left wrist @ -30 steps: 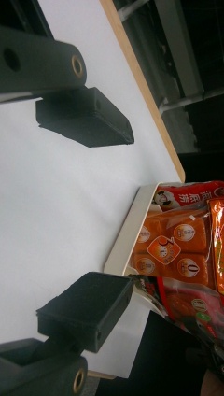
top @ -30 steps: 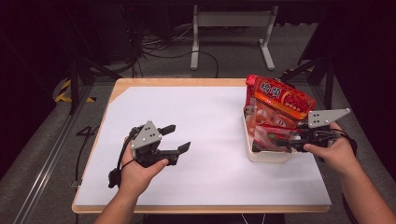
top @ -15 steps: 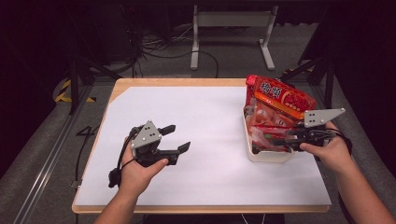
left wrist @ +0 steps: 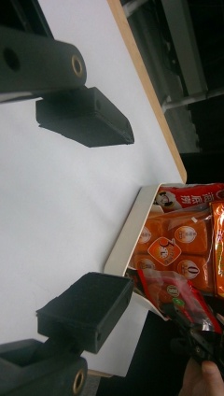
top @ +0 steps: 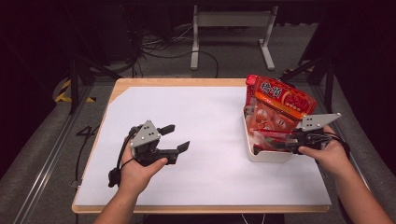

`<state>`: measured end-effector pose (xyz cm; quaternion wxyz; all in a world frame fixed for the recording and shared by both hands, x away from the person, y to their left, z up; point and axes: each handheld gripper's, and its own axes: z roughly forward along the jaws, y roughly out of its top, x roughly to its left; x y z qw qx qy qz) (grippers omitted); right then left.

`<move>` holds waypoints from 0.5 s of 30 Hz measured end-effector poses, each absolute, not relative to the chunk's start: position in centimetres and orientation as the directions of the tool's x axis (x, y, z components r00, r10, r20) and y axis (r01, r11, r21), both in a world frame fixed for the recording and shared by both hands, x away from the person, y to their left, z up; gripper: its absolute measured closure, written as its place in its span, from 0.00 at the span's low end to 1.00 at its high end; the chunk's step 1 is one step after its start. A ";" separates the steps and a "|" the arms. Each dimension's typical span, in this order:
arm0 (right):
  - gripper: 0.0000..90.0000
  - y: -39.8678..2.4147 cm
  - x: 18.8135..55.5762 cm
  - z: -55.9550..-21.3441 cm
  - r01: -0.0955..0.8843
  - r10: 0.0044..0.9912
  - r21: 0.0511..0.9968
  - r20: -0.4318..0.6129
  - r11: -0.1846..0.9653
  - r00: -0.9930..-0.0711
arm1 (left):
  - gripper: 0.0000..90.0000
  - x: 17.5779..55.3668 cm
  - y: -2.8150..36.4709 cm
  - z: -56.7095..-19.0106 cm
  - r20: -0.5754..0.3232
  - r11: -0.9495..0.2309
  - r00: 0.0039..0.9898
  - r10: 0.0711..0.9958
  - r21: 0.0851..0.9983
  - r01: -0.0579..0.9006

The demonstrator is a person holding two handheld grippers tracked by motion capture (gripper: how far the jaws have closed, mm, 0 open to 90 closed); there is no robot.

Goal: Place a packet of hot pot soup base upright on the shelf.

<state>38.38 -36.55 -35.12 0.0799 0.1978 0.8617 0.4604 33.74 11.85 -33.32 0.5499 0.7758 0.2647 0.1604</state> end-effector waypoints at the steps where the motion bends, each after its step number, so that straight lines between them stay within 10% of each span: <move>1: 0.75 -36.6 38.3 -35.2 0.268 0.417 0.824 0.043 0.499 -0.908 | 0.31 33.7 11.8 -33.3 -0.043 -0.255 0.808 0.587 0.938 0.235; 15: 0.61 -38.6 37.7 -36.0 0.324 0.506 0.804 0.033 0.499 -0.862 | 0.30 33.8 11.9 -33.5 -0.060 -0.248 0.808 0.585 0.936 0.249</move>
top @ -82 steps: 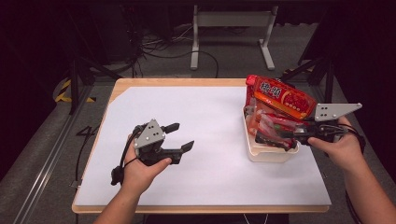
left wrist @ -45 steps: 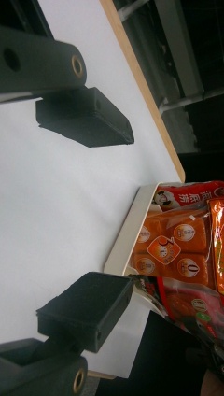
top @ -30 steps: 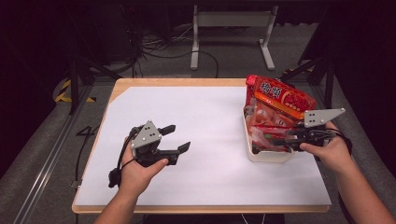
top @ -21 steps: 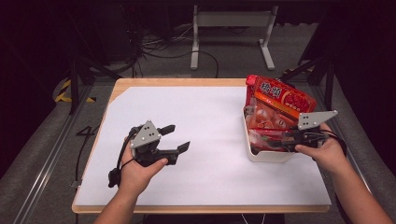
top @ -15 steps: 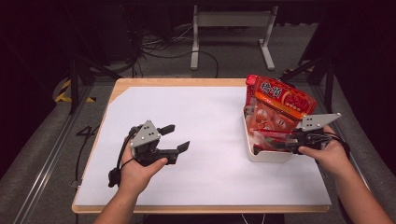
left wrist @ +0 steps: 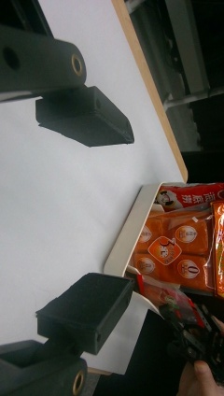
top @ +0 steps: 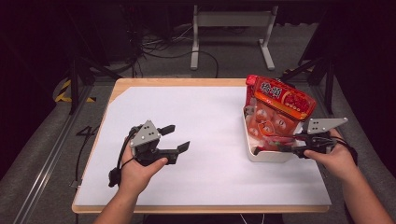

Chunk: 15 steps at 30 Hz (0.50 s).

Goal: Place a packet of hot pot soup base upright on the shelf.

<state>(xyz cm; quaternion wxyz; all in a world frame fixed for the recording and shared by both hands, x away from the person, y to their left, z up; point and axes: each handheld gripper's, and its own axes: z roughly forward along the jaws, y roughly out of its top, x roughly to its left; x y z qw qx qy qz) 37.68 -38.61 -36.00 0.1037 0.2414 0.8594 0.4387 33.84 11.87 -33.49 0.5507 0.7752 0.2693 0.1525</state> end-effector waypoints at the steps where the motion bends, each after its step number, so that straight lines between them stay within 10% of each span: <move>1: 0.61 -38.6 37.7 -36.0 0.324 0.506 0.804 0.033 0.499 -0.862 | 0.30 33.9 11.9 -33.5 -0.063 -0.247 0.809 0.585 0.936 0.251; 15: 0.34 -38.3 36.4 -34.2 0.293 0.553 0.879 0.040 0.377 -0.832 | 0.27 33.8 12.1 -34.2 -0.063 -0.261 0.803 0.592 0.928 0.266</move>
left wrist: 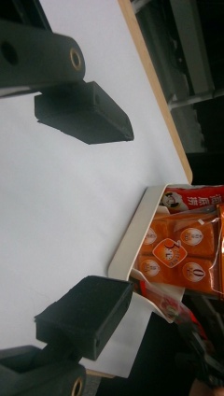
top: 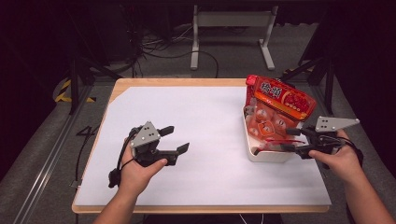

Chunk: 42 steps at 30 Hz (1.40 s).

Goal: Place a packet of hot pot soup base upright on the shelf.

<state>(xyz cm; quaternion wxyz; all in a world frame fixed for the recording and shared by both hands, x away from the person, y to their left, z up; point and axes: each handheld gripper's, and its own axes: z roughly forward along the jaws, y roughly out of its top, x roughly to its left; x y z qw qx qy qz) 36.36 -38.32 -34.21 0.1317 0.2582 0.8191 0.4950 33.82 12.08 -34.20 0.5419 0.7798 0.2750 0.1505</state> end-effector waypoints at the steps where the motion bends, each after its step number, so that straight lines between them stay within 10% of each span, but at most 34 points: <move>1: 0.33 -38.1 36.1 -33.8 0.285 0.557 0.886 0.036 0.366 -0.829 | 0.26 33.8 12.1 -34.3 -0.069 -0.259 0.802 0.593 0.927 0.271; 42: 0.29 -25.1 30.7 -36.2 0.197 0.625 0.937 -0.028 0.288 -0.780 | 0.20 31.3 15.9 -38.6 -0.073 -0.264 0.748 0.660 0.909 0.322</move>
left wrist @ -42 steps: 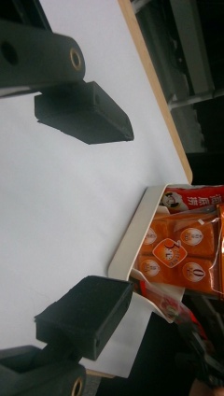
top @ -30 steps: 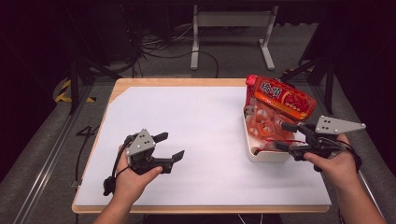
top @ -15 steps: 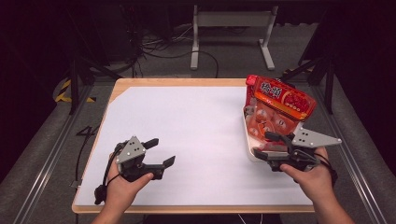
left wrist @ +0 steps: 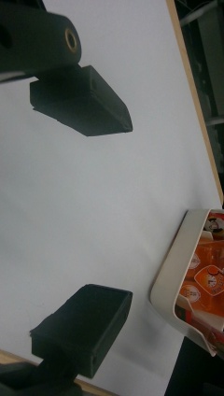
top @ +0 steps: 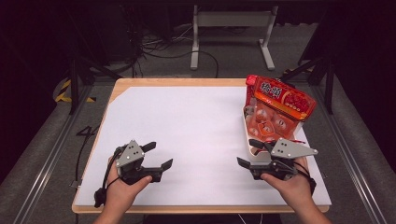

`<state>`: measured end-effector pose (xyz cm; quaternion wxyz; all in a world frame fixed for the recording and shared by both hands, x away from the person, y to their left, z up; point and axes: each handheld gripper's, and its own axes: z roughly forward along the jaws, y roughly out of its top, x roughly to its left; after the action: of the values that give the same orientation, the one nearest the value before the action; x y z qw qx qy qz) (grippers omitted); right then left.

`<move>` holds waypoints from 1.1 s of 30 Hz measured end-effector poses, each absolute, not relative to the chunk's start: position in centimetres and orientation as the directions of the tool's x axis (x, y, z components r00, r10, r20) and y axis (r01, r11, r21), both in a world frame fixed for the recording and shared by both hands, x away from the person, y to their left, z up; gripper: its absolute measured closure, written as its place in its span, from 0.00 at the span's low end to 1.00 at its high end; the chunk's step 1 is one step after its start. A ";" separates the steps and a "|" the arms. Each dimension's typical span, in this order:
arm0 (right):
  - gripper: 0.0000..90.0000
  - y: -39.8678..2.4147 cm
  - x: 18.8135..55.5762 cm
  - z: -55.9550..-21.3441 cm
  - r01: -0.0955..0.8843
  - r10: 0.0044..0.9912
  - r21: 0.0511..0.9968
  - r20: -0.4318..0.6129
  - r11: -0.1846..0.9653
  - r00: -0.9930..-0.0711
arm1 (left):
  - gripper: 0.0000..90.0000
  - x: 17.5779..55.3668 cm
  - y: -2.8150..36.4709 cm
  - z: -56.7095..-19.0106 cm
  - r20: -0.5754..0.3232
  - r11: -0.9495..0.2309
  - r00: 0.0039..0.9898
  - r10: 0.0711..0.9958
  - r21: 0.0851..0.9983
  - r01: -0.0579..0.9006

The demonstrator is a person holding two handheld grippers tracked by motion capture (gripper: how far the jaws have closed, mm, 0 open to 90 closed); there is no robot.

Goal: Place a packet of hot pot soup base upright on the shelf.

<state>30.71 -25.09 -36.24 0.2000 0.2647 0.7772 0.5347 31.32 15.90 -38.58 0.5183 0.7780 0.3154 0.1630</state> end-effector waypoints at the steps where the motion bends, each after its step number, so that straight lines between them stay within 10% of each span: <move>1: 0.29 -24.9 30.7 -36.5 0.197 0.625 0.936 -0.031 0.292 -0.780 | 0.20 31.3 15.9 -38.7 -0.073 -0.263 0.749 0.659 0.910 0.321; 33: 0.29 -22.8 32.0 -42.1 0.222 0.673 0.924 -0.051 0.313 -0.738 | 0.20 32.8 16.1 -43.1 -0.113 -0.279 0.782 0.613 0.895 0.348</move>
<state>32.03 -22.82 -42.12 0.2206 0.2869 0.7796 0.5111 32.81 16.11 -43.14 0.5177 0.7893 0.3043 0.1281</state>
